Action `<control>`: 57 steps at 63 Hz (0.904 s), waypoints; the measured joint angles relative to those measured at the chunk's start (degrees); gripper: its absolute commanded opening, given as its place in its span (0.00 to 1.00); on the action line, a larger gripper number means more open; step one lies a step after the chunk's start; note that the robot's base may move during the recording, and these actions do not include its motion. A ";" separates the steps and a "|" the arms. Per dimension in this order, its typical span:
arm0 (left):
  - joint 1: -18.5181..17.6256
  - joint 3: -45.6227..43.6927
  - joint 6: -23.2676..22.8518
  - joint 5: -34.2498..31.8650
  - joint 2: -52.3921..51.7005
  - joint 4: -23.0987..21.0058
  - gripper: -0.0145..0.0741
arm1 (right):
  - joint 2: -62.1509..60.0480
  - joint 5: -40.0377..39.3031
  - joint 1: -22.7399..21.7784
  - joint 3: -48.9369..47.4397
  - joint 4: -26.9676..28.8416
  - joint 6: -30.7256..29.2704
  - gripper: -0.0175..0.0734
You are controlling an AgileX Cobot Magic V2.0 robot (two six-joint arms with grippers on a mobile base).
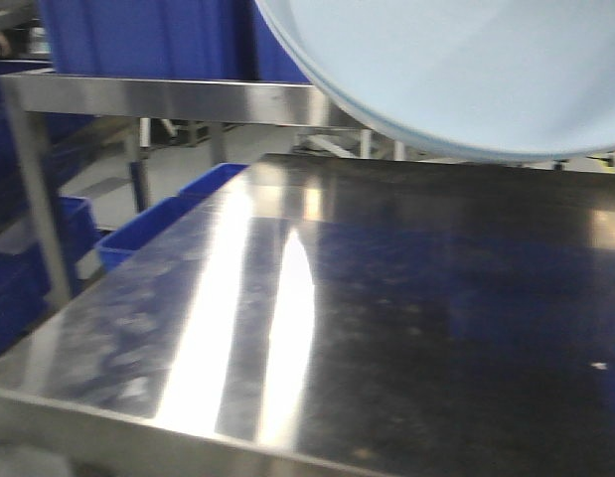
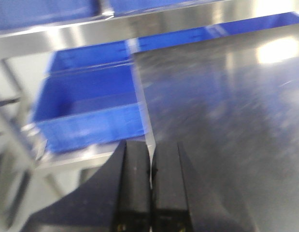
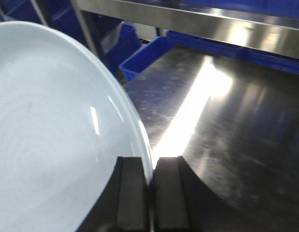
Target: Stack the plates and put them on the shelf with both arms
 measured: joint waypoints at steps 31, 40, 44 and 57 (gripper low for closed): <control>0.00 0.00 0.00 0.00 0.00 0.11 0.26 | 0.00 0.00 0.00 0.00 0.00 0.00 0.25; 0.00 0.00 0.00 0.00 0.00 0.11 0.26 | 0.00 0.00 0.00 0.00 0.00 0.00 0.25; 0.00 0.00 0.00 0.00 0.00 0.11 0.26 | 0.00 0.00 0.00 0.00 0.00 0.00 0.25; 0.00 0.00 0.00 0.00 0.00 0.11 0.26 | 0.00 0.00 0.00 0.00 0.00 0.00 0.25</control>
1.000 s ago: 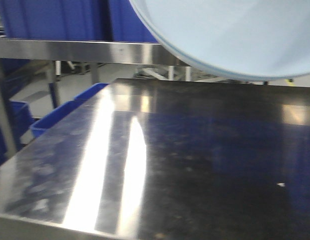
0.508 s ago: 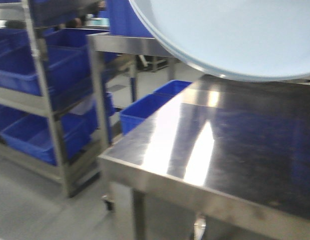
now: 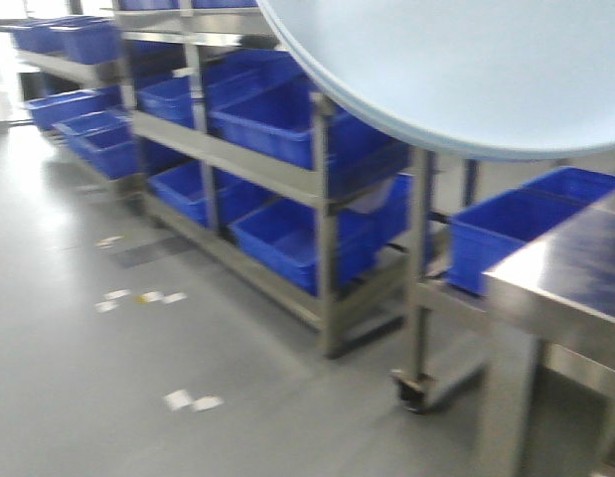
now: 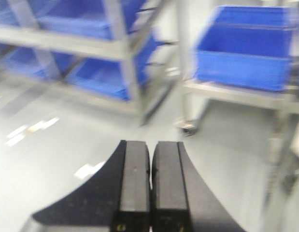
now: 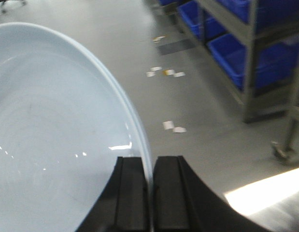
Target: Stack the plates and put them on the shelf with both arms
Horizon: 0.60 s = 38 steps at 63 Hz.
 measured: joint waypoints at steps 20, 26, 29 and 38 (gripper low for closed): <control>0.00 0.00 0.00 0.00 0.00 0.00 0.26 | 0.00 0.00 0.00 0.00 0.00 0.00 0.25; 0.00 0.00 0.00 0.00 0.00 0.00 0.26 | 0.00 0.00 0.00 0.00 0.00 0.00 0.25; 0.00 0.00 0.00 0.00 0.00 0.00 0.26 | 0.00 0.00 0.00 0.00 0.00 0.00 0.25; 0.00 0.00 0.00 0.00 0.00 0.00 0.26 | 0.00 0.11 0.00 0.00 0.00 0.00 0.25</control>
